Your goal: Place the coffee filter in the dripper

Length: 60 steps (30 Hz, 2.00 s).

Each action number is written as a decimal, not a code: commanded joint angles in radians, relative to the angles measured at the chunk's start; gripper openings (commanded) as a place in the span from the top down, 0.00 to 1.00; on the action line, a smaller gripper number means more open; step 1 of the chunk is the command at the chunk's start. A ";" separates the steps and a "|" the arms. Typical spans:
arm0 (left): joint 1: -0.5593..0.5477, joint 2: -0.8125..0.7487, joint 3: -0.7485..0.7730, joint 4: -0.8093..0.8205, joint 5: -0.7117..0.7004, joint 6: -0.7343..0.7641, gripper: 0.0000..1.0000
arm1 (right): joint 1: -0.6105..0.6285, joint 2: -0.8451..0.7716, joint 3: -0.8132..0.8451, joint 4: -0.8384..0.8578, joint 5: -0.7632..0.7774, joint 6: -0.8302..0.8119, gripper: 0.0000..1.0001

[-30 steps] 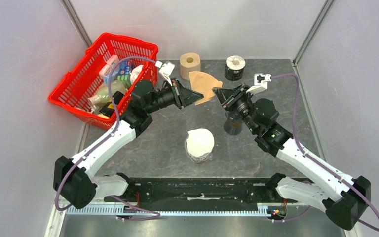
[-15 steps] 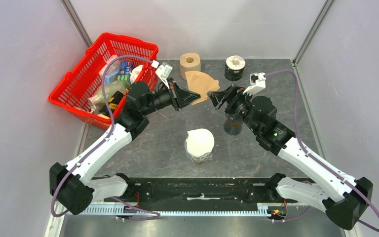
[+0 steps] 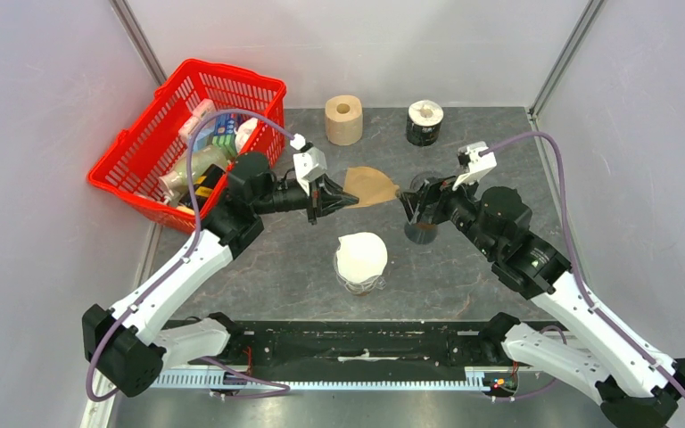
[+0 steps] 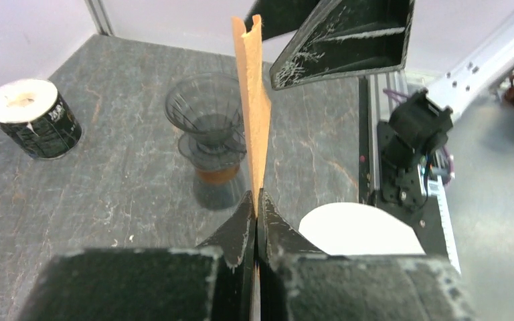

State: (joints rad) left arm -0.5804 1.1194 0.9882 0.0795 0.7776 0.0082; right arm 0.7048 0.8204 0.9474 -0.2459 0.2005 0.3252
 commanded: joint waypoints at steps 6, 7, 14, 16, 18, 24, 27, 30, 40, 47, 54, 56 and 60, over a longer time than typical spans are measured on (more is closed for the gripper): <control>-0.001 -0.002 0.067 -0.181 0.163 0.302 0.98 | 0.005 -0.047 0.046 -0.036 -0.157 -0.223 0.03; -0.001 -0.002 0.069 -0.181 0.161 0.303 0.98 | 0.005 -0.047 0.051 -0.049 -0.131 -0.226 0.03; -0.001 0.000 0.075 -0.174 0.155 0.285 0.98 | 0.005 -0.028 0.064 -0.098 -0.061 -0.240 0.03; -0.001 -0.003 0.075 -0.166 0.152 0.275 0.98 | 0.005 -0.021 0.066 -0.101 -0.083 -0.245 0.03; -0.001 -0.002 0.075 -0.157 0.149 0.263 0.98 | 0.005 -0.014 0.067 -0.100 -0.105 -0.249 0.03; -0.001 -0.005 0.070 -0.153 0.161 0.262 0.98 | 0.005 0.014 0.071 -0.100 -0.147 -0.256 0.03; -0.001 -0.005 0.069 -0.153 0.166 0.262 0.98 | 0.005 0.018 0.072 -0.101 -0.176 -0.261 0.03; -0.001 -0.006 0.070 -0.153 0.169 0.265 0.98 | 0.005 0.011 0.071 -0.100 -0.197 -0.271 0.03; -0.001 -0.005 0.069 -0.154 0.171 0.269 0.98 | 0.005 -0.021 0.067 -0.083 -0.332 -0.265 0.03; -0.002 -0.005 0.069 -0.130 0.169 0.242 0.98 | 0.005 -0.029 0.069 -0.109 -0.344 -0.245 0.03; -0.001 -0.004 0.066 -0.116 0.178 0.233 0.98 | 0.005 -0.024 0.065 -0.116 -0.367 -0.253 0.03; -0.001 -0.001 0.066 -0.116 0.196 0.235 0.98 | 0.005 -0.010 0.069 -0.104 -0.387 -0.259 0.03; -0.001 -0.003 0.067 -0.117 0.206 0.234 0.98 | 0.005 0.025 0.083 -0.067 -0.435 -0.272 0.04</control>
State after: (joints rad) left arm -0.5800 1.1255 1.0214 -0.0734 0.9424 0.2481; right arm 0.7052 0.8192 0.9821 -0.3725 -0.1734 0.0738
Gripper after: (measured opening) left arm 0.030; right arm 0.971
